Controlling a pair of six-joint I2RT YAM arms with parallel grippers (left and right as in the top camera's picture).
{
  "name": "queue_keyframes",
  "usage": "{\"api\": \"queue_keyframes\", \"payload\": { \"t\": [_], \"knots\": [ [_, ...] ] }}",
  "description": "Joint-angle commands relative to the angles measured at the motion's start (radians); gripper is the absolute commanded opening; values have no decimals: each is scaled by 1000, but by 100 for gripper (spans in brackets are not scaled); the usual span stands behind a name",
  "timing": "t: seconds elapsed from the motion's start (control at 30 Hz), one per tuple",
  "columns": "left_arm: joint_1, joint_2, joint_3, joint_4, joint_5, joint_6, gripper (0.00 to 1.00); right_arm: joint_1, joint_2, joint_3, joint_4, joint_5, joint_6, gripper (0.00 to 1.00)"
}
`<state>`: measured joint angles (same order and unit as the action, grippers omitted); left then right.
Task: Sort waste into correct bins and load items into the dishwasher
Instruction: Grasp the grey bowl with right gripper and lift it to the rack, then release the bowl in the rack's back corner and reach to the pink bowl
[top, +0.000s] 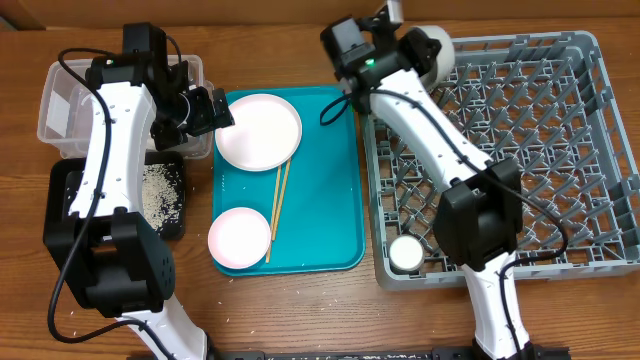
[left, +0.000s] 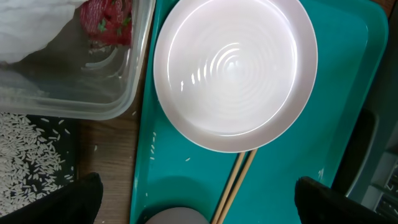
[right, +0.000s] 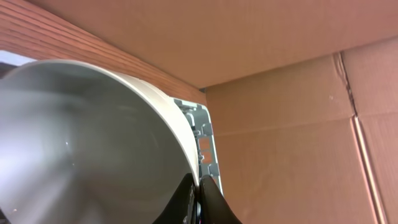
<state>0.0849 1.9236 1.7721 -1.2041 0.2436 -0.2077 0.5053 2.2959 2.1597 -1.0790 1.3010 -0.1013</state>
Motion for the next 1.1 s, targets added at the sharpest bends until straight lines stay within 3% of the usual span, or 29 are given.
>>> {"api": "queue_keyframes", "payload": {
  "t": [0.0, 0.77, 1.03, 1.07],
  "knots": [
    [0, 2, 19, 1, 9, 2, 100, 5, 16, 5, 1, 44, -3, 4],
    [0, 2, 19, 2, 8, 2, 100, 6, 22, -60, 0, -54, 49, 4],
    [-1, 2, 19, 1, 9, 2, 100, 74, 22, -92, 4, -15, 50, 4],
    [-1, 2, 19, 1, 8, 2, 100, 86, 22, -92, 5, -8, 50, 8]
  ]
}}
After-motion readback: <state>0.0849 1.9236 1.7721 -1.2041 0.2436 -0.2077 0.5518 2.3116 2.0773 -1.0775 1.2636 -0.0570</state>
